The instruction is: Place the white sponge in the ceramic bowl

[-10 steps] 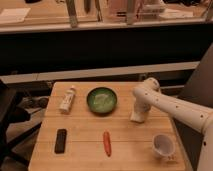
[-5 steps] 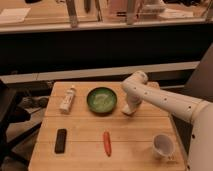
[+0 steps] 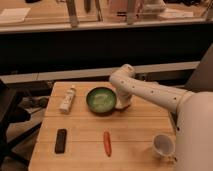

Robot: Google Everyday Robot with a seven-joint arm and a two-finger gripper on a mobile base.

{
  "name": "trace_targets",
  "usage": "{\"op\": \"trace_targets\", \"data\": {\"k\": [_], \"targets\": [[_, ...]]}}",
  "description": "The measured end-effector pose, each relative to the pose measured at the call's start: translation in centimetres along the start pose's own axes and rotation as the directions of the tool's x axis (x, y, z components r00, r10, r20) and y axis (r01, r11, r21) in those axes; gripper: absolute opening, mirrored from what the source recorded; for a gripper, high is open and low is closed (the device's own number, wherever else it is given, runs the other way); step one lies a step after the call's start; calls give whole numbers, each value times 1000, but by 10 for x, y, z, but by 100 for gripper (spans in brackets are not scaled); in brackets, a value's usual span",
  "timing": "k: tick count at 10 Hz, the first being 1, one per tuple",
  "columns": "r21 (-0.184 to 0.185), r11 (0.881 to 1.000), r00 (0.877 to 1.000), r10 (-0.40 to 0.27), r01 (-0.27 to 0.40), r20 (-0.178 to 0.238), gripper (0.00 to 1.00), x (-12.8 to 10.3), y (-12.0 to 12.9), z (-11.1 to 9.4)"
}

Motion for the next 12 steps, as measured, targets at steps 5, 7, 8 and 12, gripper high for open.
{"op": "trace_targets", "data": {"k": [5,7,8,12], "targets": [[19,999,999,-38,38,-19,3,-18,-32,-9],[22,999,998,-49,50,-25,3,-12,-35,-10],[24,998,998,-57,57,-28,3,-16,-41,-11],[40,996,996,-83,84,-39,3,-23,-57,-13]]}}
